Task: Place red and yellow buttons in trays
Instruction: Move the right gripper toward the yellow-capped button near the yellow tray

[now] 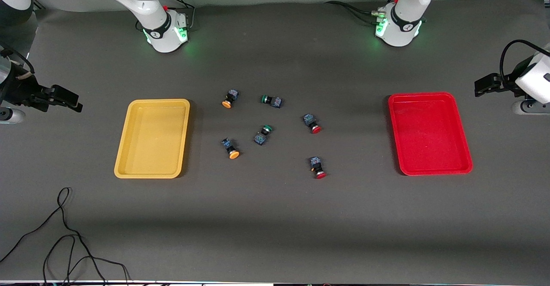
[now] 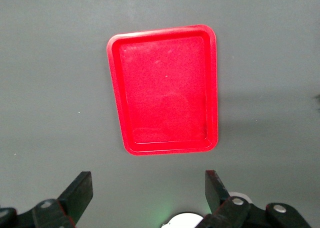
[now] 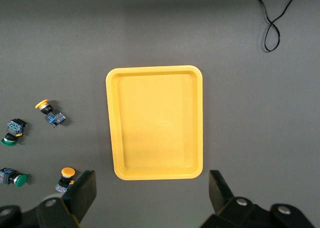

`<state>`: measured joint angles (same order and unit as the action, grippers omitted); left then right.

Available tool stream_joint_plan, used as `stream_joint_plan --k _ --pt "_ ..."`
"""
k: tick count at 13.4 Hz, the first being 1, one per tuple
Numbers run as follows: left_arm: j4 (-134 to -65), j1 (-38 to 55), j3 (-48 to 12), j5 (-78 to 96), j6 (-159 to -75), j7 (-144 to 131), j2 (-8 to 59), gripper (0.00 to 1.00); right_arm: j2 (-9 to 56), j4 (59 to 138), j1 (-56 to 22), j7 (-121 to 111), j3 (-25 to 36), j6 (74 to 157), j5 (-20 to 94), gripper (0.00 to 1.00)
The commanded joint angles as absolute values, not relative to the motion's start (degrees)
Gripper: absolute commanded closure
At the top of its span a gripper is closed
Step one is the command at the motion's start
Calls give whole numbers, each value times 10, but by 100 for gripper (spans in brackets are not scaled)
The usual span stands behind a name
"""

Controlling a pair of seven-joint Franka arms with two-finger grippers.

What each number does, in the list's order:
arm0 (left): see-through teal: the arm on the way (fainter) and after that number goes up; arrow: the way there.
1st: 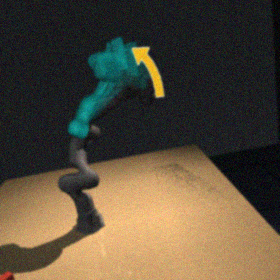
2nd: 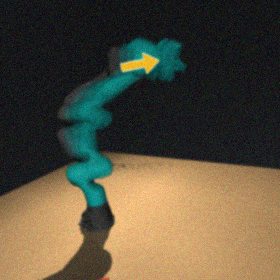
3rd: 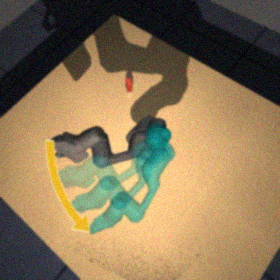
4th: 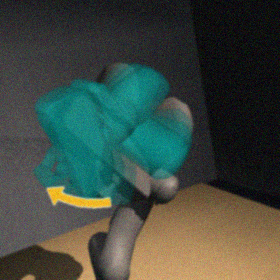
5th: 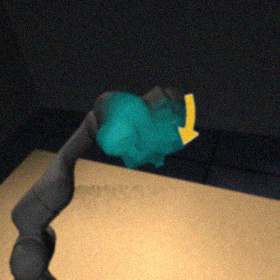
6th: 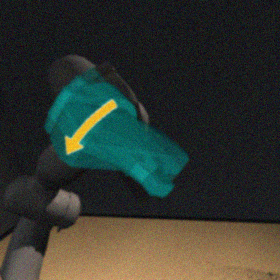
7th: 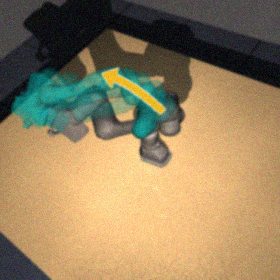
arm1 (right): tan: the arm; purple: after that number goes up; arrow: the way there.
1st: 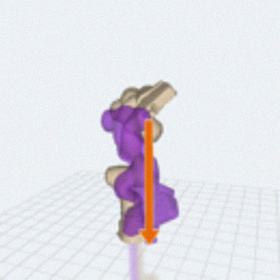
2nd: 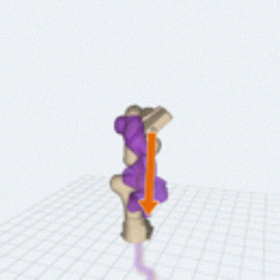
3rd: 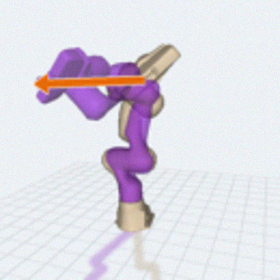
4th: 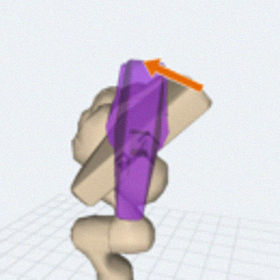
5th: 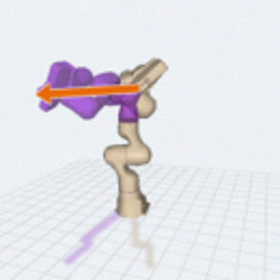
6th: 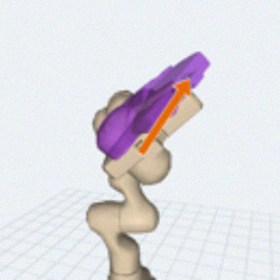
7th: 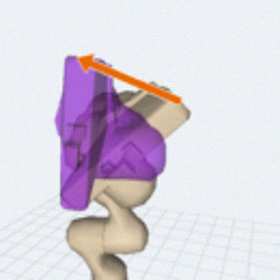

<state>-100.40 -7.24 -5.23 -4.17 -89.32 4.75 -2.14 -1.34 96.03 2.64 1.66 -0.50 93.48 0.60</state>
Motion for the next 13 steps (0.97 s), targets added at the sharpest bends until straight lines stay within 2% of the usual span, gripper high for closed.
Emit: stream_joint_plan --k 1,7,11,13 --pt "-987 -83 -56 -37 -874 57 -15 0 -19 962 27 21 -9 932 -8 0" --pt "-979 -84 -55 -37 -874 58 -13 0 -18 965 23 23 -11 932 -7 0" --pt "-980 -83 -54 -37 -873 57 -8 0 -35 1035 -39 129 -12 945 8 0" --pt "-979 -83 -54 -37 -874 57 -3 0 -62 1097 -100 225 -11 985 28 0"
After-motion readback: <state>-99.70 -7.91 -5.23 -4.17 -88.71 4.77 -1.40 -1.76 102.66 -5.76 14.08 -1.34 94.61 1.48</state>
